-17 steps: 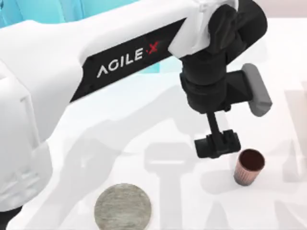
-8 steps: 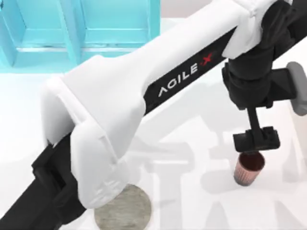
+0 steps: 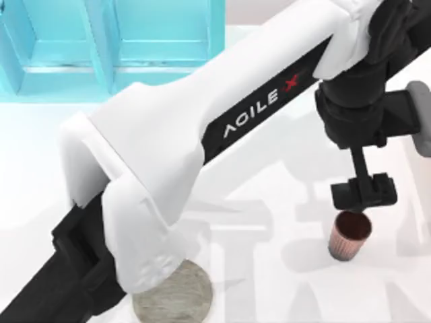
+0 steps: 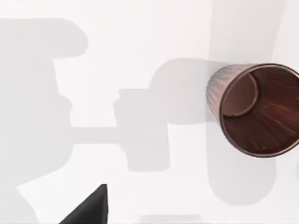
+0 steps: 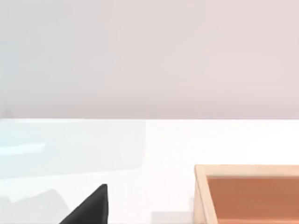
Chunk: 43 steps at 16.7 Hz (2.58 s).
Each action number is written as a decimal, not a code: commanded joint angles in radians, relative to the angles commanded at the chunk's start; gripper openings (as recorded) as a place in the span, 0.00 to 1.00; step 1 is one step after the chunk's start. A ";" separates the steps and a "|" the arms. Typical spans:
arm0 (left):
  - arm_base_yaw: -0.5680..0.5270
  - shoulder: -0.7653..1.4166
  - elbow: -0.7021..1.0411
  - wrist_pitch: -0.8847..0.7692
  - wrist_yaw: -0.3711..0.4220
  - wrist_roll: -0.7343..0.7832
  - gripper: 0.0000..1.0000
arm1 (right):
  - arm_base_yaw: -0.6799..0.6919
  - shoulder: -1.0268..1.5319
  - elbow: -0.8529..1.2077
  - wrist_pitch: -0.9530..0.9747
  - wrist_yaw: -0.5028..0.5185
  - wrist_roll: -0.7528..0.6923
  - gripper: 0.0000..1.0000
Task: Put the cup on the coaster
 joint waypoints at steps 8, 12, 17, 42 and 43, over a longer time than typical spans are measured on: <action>-0.008 -0.024 -0.229 0.206 -0.002 -0.009 1.00 | 0.000 0.000 0.000 0.000 0.000 0.000 1.00; -0.018 -0.038 -0.427 0.389 -0.004 -0.019 1.00 | 0.000 0.000 0.000 0.000 0.000 0.000 1.00; -0.022 -0.040 -0.475 0.437 -0.004 -0.022 1.00 | 0.000 0.000 0.000 0.000 0.000 0.000 1.00; -0.017 -0.049 -0.487 0.435 -0.006 -0.033 0.00 | 0.000 0.000 0.000 0.000 0.000 0.000 1.00; -0.014 -0.063 -0.507 0.433 -0.010 -0.054 0.00 | 0.000 0.000 0.000 0.000 0.000 0.000 1.00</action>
